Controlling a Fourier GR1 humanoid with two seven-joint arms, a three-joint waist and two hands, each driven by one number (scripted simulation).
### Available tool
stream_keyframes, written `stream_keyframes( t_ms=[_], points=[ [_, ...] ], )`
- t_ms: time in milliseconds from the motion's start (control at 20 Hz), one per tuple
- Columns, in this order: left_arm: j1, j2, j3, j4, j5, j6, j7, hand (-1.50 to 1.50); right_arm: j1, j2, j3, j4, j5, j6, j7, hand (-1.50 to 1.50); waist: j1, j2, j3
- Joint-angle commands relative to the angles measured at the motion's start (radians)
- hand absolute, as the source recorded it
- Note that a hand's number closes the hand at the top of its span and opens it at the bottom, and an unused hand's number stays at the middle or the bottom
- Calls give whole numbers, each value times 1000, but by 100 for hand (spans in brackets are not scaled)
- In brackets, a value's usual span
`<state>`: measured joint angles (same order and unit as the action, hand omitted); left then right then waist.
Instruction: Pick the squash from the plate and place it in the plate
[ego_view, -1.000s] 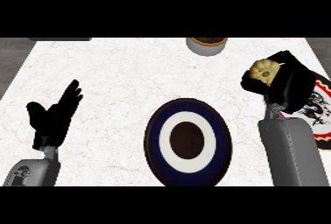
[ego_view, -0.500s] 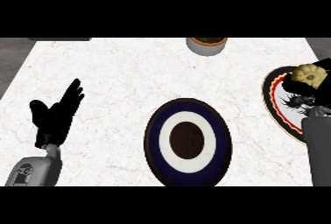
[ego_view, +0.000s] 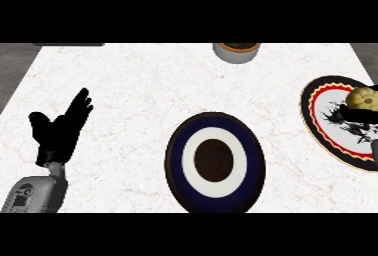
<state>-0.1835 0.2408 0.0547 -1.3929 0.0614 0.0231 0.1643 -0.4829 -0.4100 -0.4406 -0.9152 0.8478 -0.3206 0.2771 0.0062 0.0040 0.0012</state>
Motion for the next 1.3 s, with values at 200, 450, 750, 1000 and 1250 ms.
stream_keyframes(
  t_ms=[200,450,750,1000,1250],
  points=[
    [14,-4,20,-35,10,-16,11,0,-27,-51,-48,203,-133,-44,-320,-150,4,-1,0],
    [6,-14,10,-9,-6,-4,3,0,-24,5,-82,34,-251,-83,-508,-150,-4,-5,0],
    [64,-7,16,-22,-13,-13,-23,0,9,49,-139,-194,-448,53,-448,-150,-16,-9,-2],
    [45,-8,25,-24,5,-22,7,0,49,59,-195,-269,-631,250,-293,-150,-22,-11,-2],
    [-45,-18,29,7,-24,13,52,0,187,79,-193,-420,-733,326,-263,-150,-17,-6,-1]
  ],
)
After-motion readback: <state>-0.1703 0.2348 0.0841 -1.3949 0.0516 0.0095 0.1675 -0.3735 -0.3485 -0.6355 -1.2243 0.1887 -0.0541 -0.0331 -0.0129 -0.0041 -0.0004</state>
